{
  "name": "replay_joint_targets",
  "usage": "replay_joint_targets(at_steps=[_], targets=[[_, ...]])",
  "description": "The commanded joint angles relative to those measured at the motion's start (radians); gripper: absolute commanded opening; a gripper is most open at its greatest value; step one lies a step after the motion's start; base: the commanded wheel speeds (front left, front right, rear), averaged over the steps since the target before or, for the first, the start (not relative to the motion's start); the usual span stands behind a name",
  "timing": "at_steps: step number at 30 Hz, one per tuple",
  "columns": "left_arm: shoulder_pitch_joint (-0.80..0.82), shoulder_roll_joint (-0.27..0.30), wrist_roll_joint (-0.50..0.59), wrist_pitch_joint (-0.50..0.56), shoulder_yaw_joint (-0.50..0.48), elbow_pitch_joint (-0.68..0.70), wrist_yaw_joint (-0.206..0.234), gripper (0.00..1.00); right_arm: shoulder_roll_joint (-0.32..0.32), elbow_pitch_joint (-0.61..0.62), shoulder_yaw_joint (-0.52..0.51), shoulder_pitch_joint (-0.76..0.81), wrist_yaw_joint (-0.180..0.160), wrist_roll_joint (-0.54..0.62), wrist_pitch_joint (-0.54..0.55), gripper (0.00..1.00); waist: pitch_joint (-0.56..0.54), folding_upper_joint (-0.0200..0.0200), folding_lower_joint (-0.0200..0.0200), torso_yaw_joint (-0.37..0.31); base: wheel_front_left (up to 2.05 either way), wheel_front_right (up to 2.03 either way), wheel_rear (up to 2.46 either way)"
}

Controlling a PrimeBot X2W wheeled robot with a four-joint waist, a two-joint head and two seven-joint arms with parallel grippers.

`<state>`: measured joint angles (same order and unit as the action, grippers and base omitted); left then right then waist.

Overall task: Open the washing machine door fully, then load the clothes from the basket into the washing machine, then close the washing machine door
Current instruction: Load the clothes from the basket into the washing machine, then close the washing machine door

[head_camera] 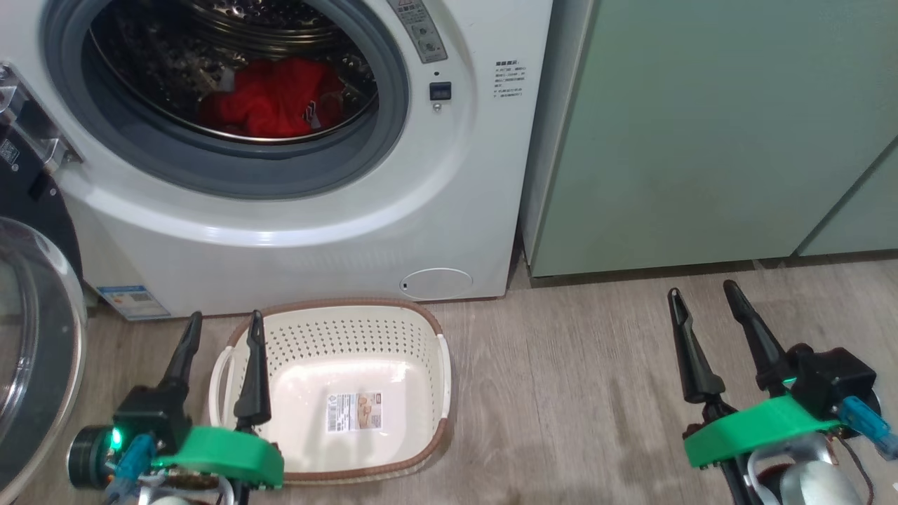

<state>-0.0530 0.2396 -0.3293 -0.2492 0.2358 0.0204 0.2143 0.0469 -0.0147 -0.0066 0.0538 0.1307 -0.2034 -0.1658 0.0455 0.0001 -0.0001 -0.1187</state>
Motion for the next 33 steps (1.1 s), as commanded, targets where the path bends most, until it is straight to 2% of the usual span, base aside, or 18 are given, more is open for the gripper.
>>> replay_joint_targets(at_steps=[1, 16, 33], targets=[[0.030, 0.003, 0.011, -0.013, -0.040, 0.028, 0.000, 1.00, 0.003, 0.040, 0.017, -0.018, 0.000, 0.003, 0.003, 1.00, 0.000, -0.0001, 0.0001, 0.001, 0.00, 0.00, 0.00], [0.026, 0.002, 0.018, -0.013, -0.036, 0.026, 0.002, 1.00, 0.003, 0.045, 0.013, -0.016, 0.000, 0.000, 0.002, 1.00, -0.001, -0.0001, 0.0001, 0.010, -0.19, 0.19, 0.00], [0.025, 0.015, 0.009, -0.013, -0.032, 0.036, -0.017, 1.00, 0.003, 0.043, 0.009, -0.015, 0.000, -0.008, -0.002, 1.00, 0.004, -0.0001, 0.0001, 0.013, -1.73, 1.73, 0.00]])
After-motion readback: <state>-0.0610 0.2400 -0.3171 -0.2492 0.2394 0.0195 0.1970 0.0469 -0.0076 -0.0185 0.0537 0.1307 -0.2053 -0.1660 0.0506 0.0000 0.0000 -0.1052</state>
